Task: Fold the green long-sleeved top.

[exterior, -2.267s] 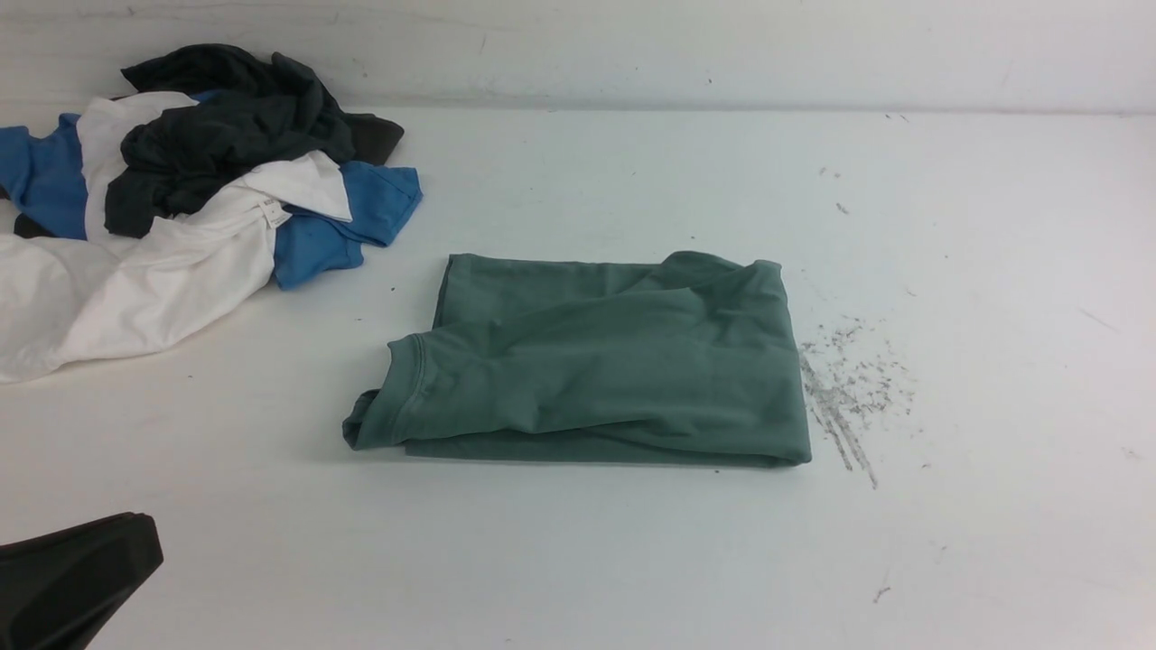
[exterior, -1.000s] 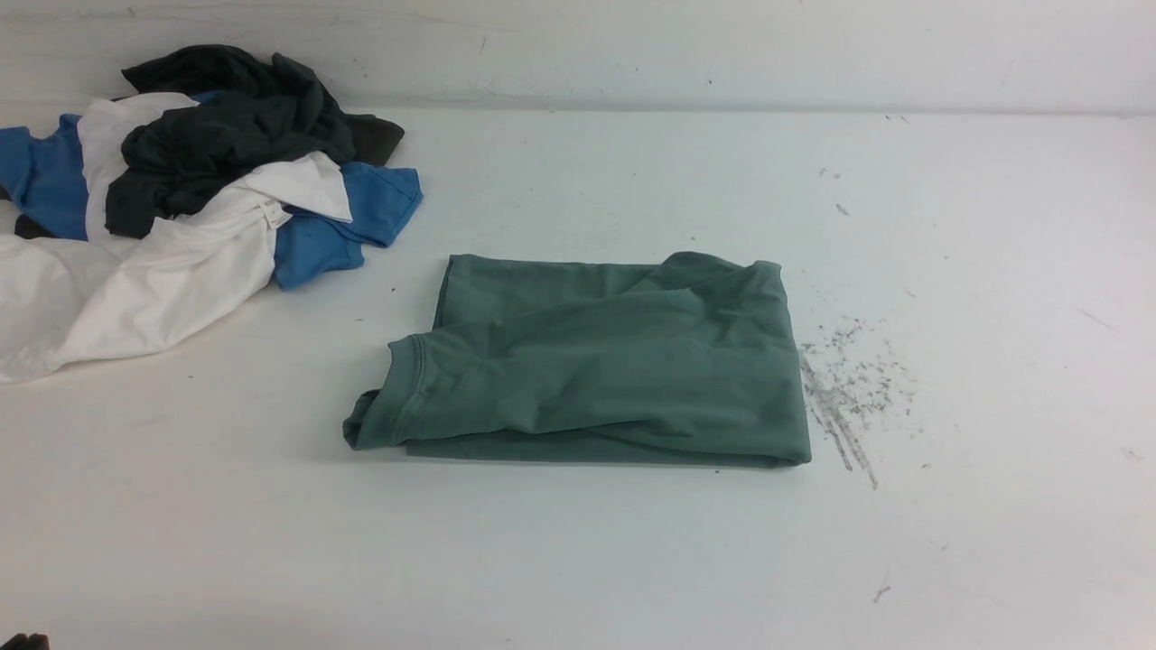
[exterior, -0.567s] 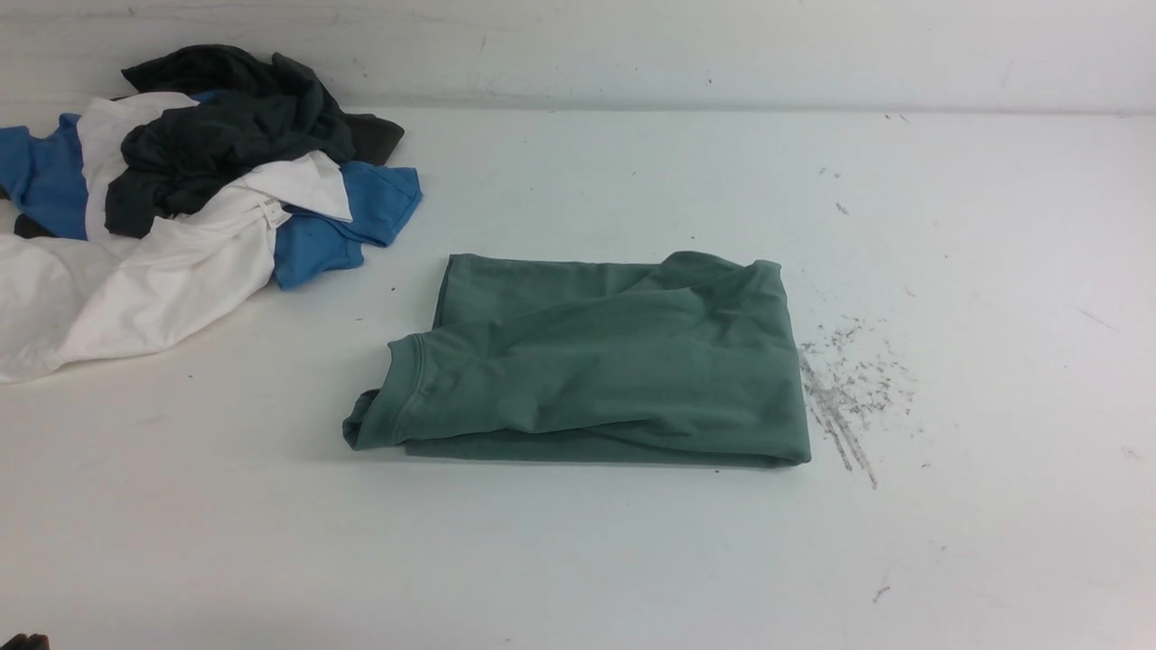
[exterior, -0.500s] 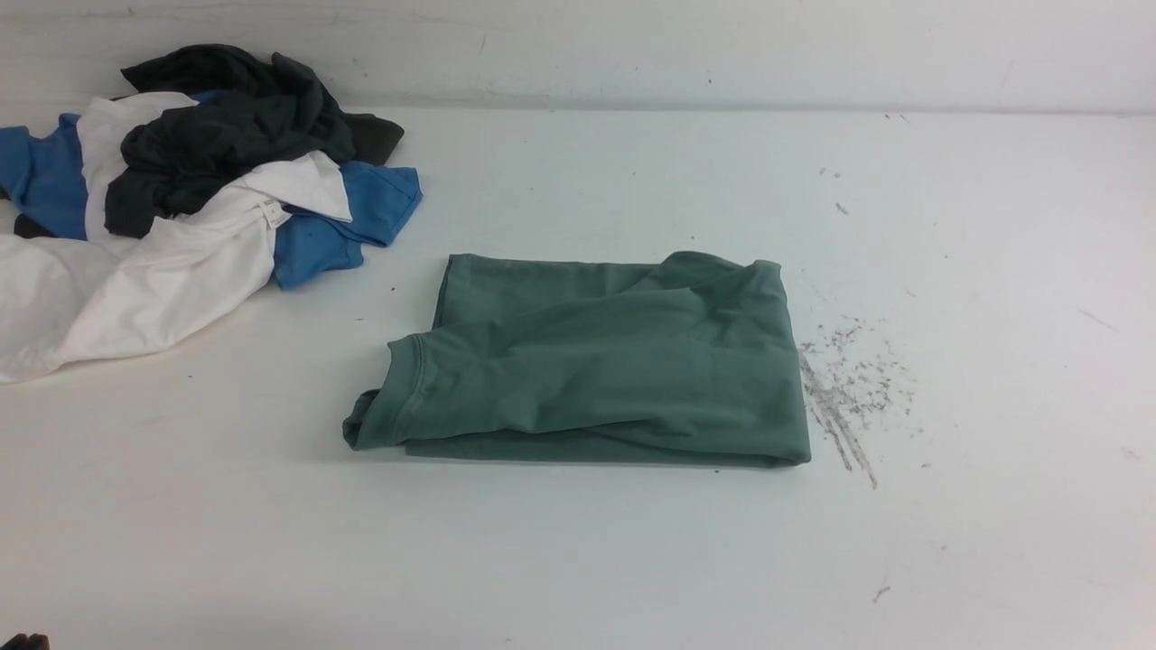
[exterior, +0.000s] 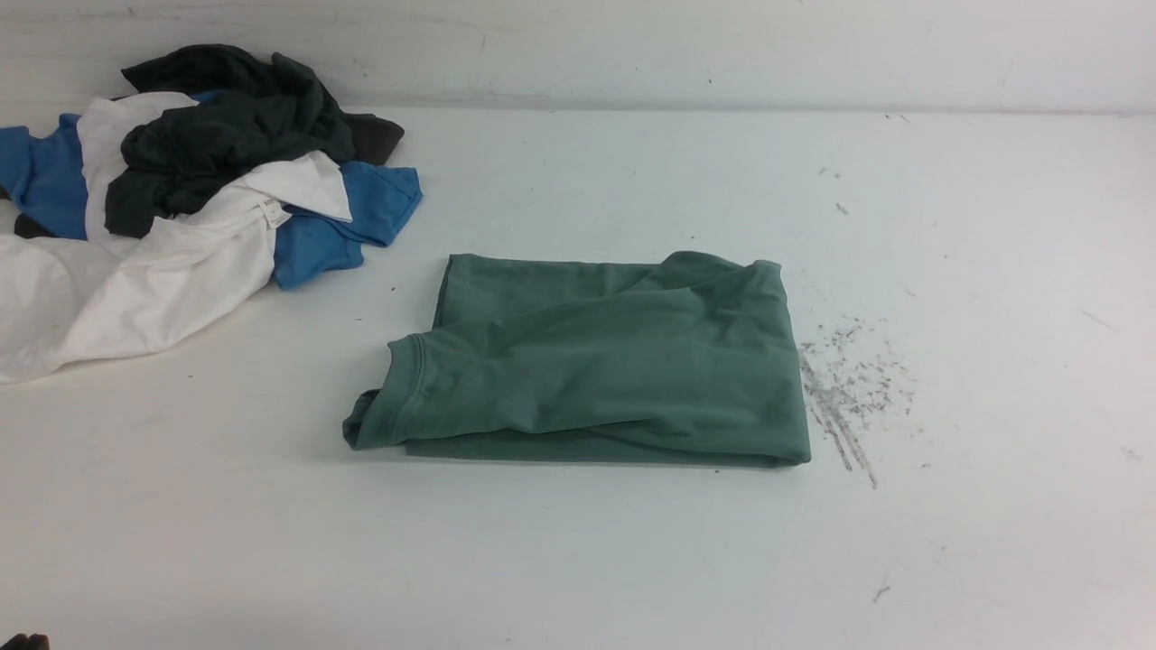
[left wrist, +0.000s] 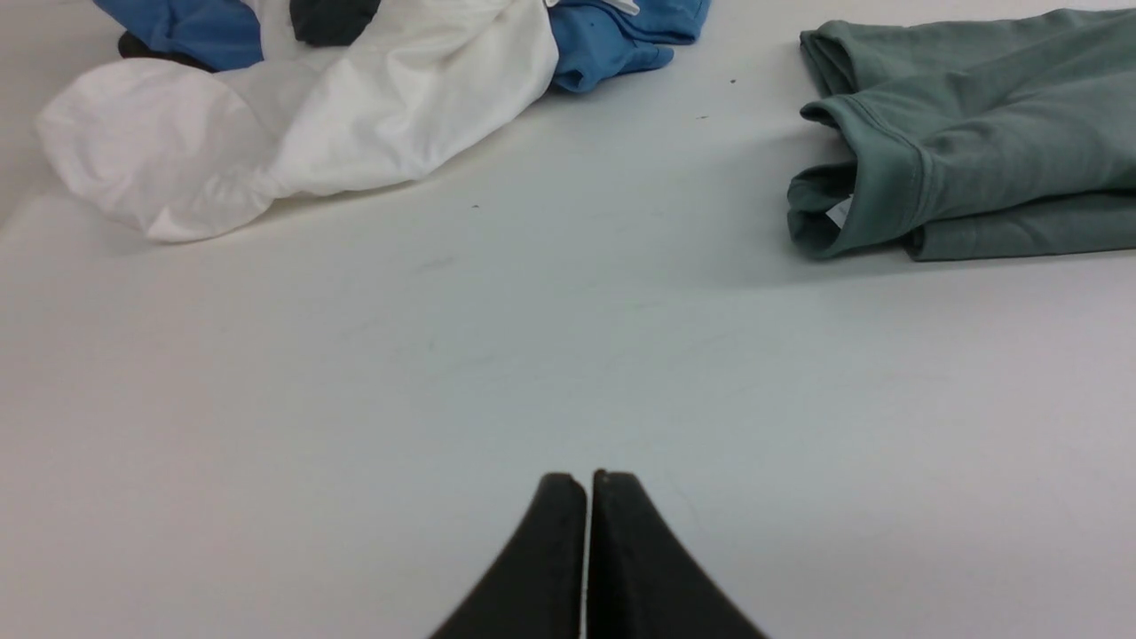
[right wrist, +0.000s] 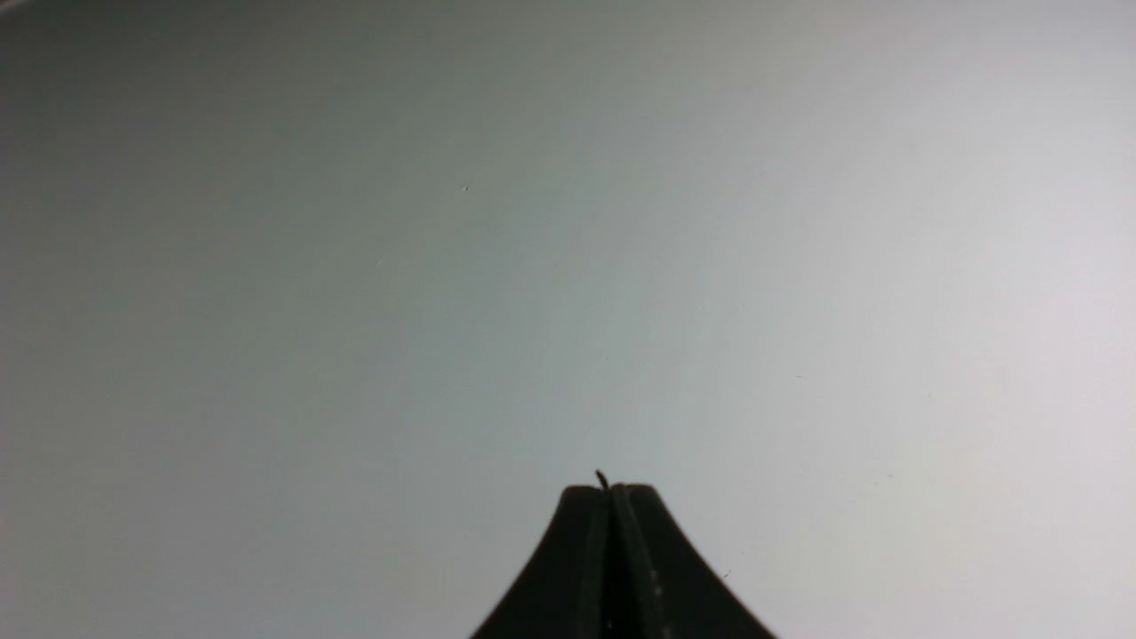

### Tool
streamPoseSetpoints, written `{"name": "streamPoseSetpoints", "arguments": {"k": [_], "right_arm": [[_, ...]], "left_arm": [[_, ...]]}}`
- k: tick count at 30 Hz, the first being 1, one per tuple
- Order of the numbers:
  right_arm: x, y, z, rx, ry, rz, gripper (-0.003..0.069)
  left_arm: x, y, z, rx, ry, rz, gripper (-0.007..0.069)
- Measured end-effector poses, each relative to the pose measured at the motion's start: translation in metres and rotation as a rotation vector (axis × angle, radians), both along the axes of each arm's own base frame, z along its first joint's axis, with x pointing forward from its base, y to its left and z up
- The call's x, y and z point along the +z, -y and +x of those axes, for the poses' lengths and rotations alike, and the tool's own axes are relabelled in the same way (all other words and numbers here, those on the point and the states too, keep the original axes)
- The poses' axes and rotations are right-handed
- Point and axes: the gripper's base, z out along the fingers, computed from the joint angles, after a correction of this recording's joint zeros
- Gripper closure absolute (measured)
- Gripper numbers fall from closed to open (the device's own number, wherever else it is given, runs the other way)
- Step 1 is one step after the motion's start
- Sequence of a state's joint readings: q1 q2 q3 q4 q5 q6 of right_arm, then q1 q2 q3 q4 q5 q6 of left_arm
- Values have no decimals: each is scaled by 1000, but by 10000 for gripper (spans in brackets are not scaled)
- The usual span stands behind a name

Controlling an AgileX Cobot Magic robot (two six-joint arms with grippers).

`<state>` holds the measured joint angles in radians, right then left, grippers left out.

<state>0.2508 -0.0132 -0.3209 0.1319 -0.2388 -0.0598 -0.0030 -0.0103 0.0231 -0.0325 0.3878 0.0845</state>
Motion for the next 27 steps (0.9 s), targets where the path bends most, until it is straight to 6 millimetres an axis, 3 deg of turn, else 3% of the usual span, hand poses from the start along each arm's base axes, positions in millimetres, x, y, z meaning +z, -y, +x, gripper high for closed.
{"name": "streamPoseSetpoints", "arguments": {"k": [6,11,14,16,17,18,19,27], "right_arm": [[-3,-1,3,-7,-43,-28,673],[-31,-7,19,-108,-296,-201,673],[-84,-6,37,-217,-630,-325,673],[-118,-4,44,-245,-785,-353,673],[-121,-4,45,-251,-804,-353,673],[-147,-2,49,-263,-893,-358,673],[-158,-2,49,-267,-934,-357,673],[-162,-1,50,-270,-943,-323,673]], "left_arm": [[0,0,0,0,0,0,628],[0,0,0,0,0,0,628],[0,0,0,0,0,-1,628],[0,0,0,0,0,-1,628],[0,0,0,0,0,-1,628],[0,0,0,0,0,-1,628],[0,0,0,0,0,-1,628],[0,0,0,1,-1,-2,628]]}}
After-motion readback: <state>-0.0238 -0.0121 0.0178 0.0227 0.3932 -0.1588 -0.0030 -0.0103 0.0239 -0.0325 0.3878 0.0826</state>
